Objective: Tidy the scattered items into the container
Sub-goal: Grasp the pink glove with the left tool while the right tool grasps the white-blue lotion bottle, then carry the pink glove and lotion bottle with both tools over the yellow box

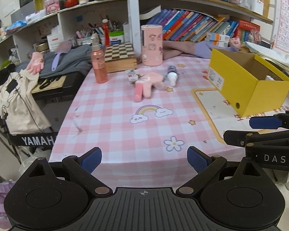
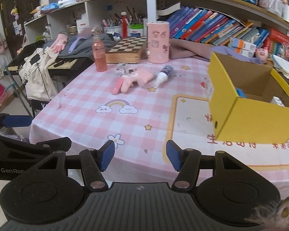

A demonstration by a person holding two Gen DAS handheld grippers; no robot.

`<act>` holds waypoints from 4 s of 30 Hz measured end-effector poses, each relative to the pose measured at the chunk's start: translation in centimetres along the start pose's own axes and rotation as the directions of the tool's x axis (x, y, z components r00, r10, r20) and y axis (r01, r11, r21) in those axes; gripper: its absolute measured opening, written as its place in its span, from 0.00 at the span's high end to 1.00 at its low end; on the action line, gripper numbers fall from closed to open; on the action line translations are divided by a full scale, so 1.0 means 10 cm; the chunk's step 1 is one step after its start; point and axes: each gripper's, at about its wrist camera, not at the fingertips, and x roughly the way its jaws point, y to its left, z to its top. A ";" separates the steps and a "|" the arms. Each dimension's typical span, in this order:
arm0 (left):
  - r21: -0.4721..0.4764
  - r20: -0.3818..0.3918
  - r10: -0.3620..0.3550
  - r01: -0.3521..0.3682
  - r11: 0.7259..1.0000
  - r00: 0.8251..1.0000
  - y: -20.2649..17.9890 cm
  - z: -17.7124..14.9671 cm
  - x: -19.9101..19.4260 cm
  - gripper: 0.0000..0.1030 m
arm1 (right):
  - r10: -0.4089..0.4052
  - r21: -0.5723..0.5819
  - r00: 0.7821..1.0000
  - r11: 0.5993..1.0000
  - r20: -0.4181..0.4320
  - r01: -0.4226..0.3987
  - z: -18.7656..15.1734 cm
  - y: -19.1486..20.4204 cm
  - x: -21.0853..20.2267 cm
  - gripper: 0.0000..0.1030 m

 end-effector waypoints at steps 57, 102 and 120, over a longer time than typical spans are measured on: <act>0.011 -0.105 0.020 -0.019 1.000 0.994 -0.03 1.32 2.51 0.25 | -0.045 0.207 0.991 0.976 -0.125 0.070 1.87 -0.93 2.79 0.43; -0.104 0.077 -0.173 0.181 0.978 0.982 0.09 1.00 0.90 0.86 | 0.101 0.162 0.995 0.982 -0.023 -0.096 1.23 -0.73 1.21 0.70; -0.057 0.189 -0.233 0.248 0.967 0.954 0.13 0.63 -0.07 0.86 | 0.091 0.125 0.993 0.987 0.076 -0.100 0.73 -0.36 0.03 0.70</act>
